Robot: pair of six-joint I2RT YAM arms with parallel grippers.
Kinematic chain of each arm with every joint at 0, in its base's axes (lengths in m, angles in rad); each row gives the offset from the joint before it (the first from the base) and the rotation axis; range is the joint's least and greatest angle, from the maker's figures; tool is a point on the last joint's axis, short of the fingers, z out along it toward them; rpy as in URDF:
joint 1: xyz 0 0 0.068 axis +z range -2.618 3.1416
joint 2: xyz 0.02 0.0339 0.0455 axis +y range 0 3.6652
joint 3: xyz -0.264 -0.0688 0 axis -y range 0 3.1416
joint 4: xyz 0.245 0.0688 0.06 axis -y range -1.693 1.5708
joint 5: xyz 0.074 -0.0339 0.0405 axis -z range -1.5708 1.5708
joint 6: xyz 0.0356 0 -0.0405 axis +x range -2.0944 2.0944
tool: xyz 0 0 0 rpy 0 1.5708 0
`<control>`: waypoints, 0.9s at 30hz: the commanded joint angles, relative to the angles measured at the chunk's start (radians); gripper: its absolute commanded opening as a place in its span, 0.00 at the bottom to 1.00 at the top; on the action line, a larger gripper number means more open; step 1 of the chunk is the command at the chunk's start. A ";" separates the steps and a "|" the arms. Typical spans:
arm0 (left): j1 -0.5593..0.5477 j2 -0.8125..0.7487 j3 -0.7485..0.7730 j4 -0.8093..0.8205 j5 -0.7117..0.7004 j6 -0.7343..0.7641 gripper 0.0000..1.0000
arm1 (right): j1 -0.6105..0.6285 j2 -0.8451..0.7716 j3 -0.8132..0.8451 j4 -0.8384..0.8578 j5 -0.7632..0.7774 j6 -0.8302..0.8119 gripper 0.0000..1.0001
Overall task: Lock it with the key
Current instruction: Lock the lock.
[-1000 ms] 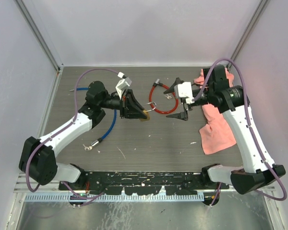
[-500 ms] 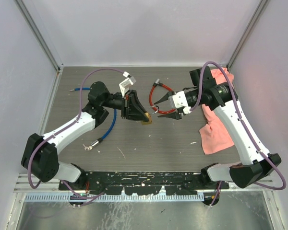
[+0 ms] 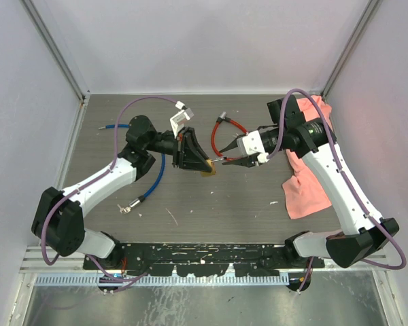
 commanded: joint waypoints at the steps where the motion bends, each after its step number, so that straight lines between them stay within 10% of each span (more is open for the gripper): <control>1: -0.011 -0.035 0.030 0.086 0.002 0.007 0.00 | 0.006 -0.034 -0.024 0.042 -0.007 0.036 0.43; 11: -0.017 -0.065 0.012 0.027 -0.018 0.103 0.00 | 0.012 -0.049 -0.020 0.135 0.018 0.267 0.01; 17: -0.124 -0.257 -0.088 -0.559 -0.462 0.896 0.00 | 0.075 -0.086 -0.096 0.210 0.182 0.589 0.01; 27: -0.318 -0.211 -0.427 -0.267 -0.915 1.009 0.05 | 0.214 -0.181 -0.489 0.406 0.404 0.616 0.01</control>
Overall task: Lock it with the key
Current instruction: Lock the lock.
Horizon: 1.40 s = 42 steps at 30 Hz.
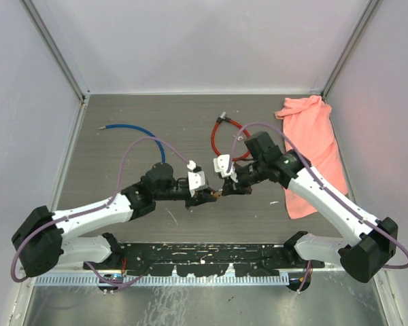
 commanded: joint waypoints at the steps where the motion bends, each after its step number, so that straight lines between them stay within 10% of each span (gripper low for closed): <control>1: -0.007 0.064 -0.135 0.214 -0.202 0.046 0.07 | 0.017 -0.048 -0.137 0.199 0.026 -0.021 0.01; 11: -0.008 0.139 -0.377 0.588 -0.228 -0.047 0.74 | 0.019 -0.028 -0.317 0.345 0.021 -0.083 0.01; 16: -0.009 0.118 -0.487 0.707 -0.300 -0.049 0.90 | 0.021 -0.005 -0.332 0.353 0.014 -0.061 0.01; 42: -0.030 0.493 -0.444 1.178 -0.144 -0.207 0.65 | 0.098 0.139 -0.342 0.402 0.132 -0.008 0.01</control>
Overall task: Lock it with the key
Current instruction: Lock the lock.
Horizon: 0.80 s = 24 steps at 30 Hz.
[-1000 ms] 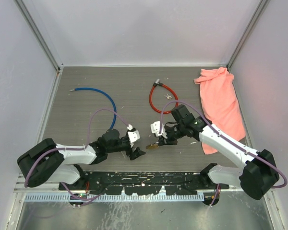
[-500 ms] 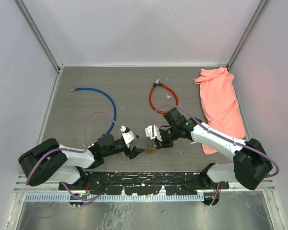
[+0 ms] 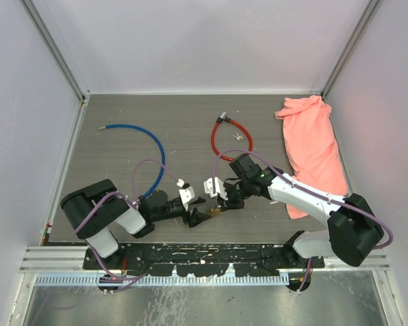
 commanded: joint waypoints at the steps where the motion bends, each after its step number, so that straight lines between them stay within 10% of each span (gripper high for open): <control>1: -0.008 0.004 0.027 0.164 0.040 -0.002 0.65 | 0.005 -0.005 0.031 0.052 -0.019 0.011 0.01; 15: -0.022 0.109 0.086 0.154 0.082 -0.002 0.41 | 0.006 -0.011 0.024 0.065 -0.039 0.016 0.01; 24: -0.022 0.137 0.096 0.160 0.122 0.009 0.01 | 0.014 -0.005 0.011 0.065 -0.063 -0.003 0.01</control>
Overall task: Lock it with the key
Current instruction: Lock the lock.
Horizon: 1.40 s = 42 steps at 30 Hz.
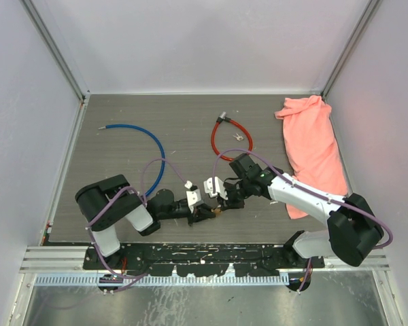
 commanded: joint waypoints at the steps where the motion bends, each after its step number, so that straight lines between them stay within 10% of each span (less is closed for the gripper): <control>1: -0.004 0.014 0.026 0.086 0.020 0.019 0.00 | 0.015 -0.007 0.007 0.060 -0.073 -0.010 0.01; 42: 0.009 0.177 -0.054 0.109 -0.042 0.124 0.00 | 0.228 0.203 -0.081 0.342 -0.124 0.167 0.01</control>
